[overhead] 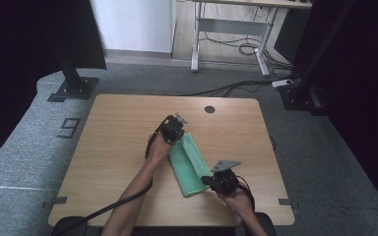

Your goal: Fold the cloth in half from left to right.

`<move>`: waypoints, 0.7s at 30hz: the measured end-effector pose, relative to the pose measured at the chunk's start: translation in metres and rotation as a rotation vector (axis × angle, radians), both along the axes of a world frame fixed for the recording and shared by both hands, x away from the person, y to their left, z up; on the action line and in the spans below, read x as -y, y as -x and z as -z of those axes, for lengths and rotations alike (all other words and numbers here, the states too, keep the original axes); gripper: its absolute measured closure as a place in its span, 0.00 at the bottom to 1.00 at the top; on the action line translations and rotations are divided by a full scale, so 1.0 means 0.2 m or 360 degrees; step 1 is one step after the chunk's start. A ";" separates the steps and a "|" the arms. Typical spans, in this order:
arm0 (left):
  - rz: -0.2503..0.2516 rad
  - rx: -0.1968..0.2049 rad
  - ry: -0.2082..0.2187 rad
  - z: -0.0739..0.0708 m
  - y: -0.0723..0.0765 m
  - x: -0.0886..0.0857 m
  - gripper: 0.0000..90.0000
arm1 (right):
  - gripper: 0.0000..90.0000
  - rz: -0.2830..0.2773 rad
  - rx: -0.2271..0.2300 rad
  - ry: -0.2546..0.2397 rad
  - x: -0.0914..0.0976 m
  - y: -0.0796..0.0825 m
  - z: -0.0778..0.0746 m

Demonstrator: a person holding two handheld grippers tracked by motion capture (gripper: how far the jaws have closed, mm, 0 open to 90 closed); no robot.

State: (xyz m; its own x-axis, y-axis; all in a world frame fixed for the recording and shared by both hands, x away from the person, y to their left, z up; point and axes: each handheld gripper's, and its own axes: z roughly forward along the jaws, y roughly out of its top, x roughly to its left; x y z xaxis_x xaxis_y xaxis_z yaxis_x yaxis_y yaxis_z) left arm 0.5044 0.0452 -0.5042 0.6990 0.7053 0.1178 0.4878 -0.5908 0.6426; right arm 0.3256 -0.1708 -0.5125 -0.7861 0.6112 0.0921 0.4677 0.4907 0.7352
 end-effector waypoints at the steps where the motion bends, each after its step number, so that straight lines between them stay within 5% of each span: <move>1: -0.0009 0.0005 0.0016 0.01 0.00 0.01 0.98 | 0.96 0.0009 0.0004 0.0008 0.01 0.00 0.00; 4: -0.0013 0.0017 0.0046 0.02 0.00 0.02 0.93 | 0.96 0.0038 0.0008 0.0029 0.03 -0.01 0.01; 7: -0.0025 0.0059 0.0037 0.03 0.00 0.03 0.74 | 0.95 0.0057 0.0004 0.0044 0.04 -0.02 0.02; 14: -0.0081 0.0101 0.0065 -0.01 0.00 -0.01 0.40 | 0.70 0.0167 0.0037 0.0065 0.09 -0.04 0.02; 21: -0.0120 0.0113 0.0144 -0.07 0.02 -0.09 0.24 | 0.58 0.0255 0.0057 0.0095 0.15 -0.07 0.01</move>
